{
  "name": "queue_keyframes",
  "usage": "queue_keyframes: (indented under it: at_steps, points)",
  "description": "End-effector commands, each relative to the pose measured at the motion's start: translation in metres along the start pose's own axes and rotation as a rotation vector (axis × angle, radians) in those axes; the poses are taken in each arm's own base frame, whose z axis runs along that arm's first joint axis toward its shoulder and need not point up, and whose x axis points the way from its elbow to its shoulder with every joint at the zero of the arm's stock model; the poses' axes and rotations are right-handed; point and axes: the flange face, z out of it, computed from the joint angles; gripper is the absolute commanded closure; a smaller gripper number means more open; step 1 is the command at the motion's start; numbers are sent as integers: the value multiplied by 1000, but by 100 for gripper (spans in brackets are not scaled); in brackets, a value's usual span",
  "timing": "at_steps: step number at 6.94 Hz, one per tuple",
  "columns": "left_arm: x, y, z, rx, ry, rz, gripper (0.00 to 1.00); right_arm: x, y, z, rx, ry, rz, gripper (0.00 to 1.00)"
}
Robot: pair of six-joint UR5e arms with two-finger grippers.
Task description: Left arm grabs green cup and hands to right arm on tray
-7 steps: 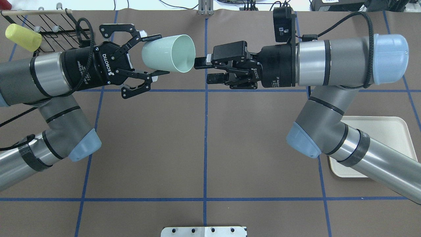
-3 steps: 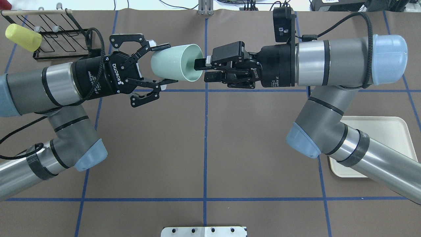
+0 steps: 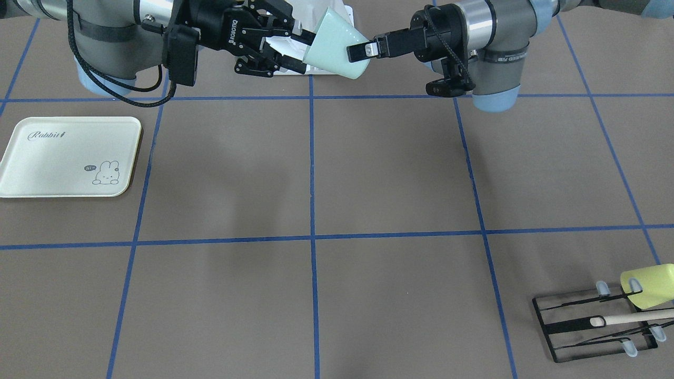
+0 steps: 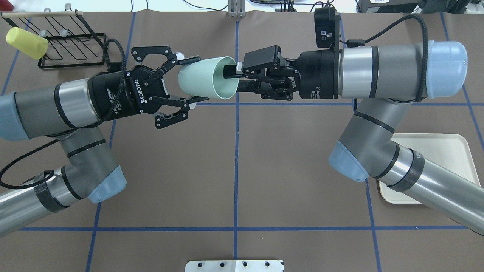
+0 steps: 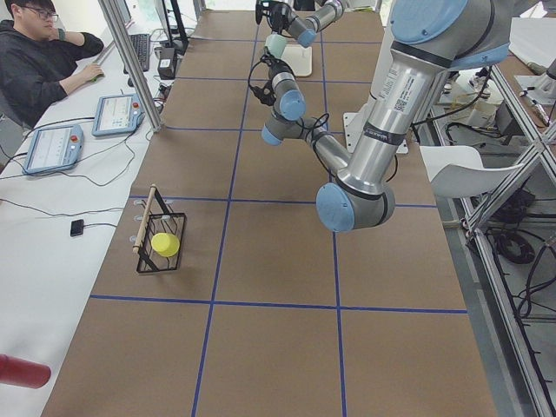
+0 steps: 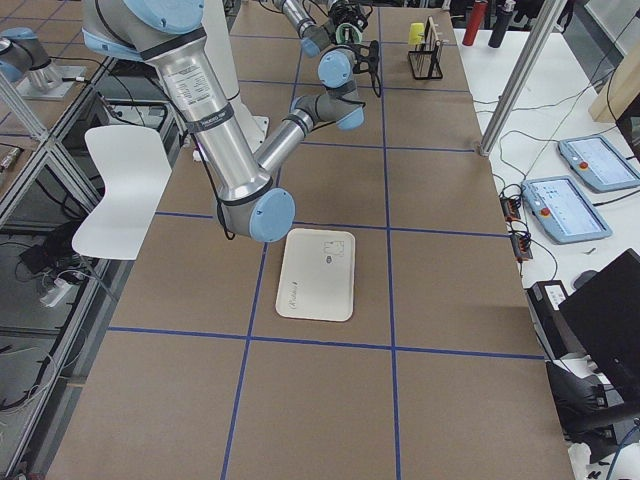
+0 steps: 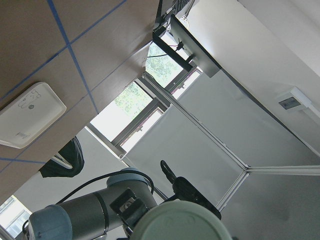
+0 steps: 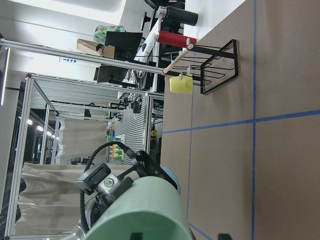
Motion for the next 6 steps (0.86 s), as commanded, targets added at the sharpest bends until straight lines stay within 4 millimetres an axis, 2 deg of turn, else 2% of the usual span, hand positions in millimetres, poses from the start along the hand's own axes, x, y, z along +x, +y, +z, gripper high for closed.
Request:
queue_keyframes:
  at_steps: [1, 2, 3, 6]
  points:
    - [-2, 1, 1, -3, -1, -3, 74, 1, 0, 0, 3, 0, 1, 45]
    - [-3, 2, 1, -4, -2, -4, 74, 1, 0, 0, 3, 0, 1, 53]
    - [-6, 2, 2, -5, -6, -8, 74, 2, 0, 0, 3, 1, 2, 55]
    - [-7, 3, 5, -11, -7, -11, 74, 5, 2, 2, 2, 4, 7, 56]
